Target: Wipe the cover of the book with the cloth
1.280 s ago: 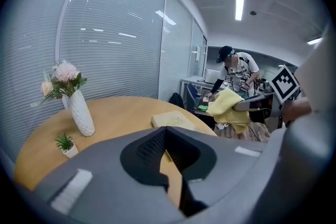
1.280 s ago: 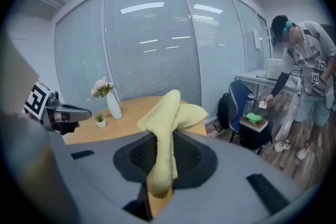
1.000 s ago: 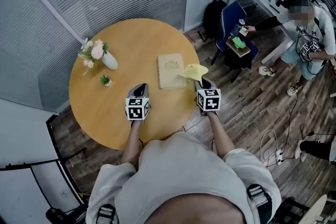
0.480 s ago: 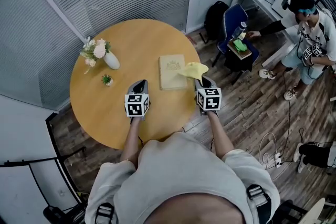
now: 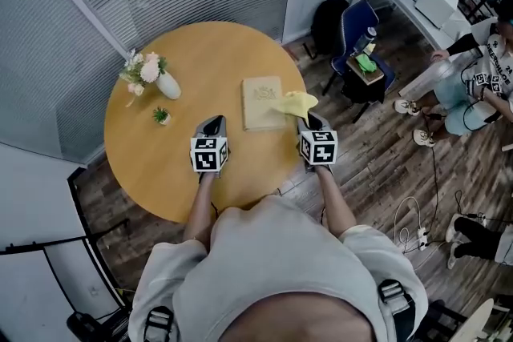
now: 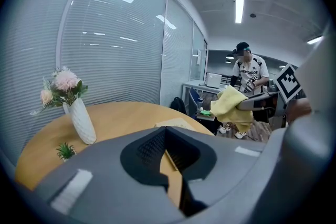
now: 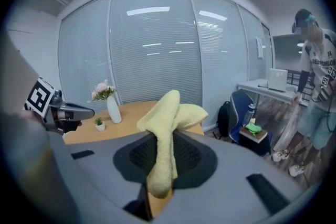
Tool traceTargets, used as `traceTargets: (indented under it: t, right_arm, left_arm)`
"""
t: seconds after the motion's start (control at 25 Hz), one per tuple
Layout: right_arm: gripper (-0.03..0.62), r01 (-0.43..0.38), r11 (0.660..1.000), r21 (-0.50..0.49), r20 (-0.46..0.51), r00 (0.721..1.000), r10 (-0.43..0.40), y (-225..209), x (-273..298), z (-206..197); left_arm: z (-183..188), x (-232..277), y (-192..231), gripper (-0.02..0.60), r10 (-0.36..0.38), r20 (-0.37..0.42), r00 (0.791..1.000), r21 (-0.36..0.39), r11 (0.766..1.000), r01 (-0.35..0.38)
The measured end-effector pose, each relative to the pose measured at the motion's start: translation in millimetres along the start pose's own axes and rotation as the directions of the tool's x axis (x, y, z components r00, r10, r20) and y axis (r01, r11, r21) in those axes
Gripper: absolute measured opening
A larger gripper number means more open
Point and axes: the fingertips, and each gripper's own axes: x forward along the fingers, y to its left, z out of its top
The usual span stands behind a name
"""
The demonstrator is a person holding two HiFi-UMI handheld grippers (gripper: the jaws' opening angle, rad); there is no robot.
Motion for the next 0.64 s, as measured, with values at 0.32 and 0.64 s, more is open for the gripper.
traceTargets:
  t: [0.32, 0.64]
  right_arm:
    - [0.067, 0.001, 1.0, -0.008, -0.013, 1.0, -0.001, 0.8, -3.0, -4.8]
    - [0.067, -0.007, 1.0, -0.013, -0.028, 1.0, 0.007, 4.1, -6.5, -12.0]
  left_arm:
    - [-8.1, 1.9, -2.9, 0.009, -0.004, -0.011, 1.0, -0.006, 1.0, 0.004]
    - [-15.5, -0.6, -4.2, 0.009, -0.002, -0.024, 1.0, -0.013, 1.0, 0.002]
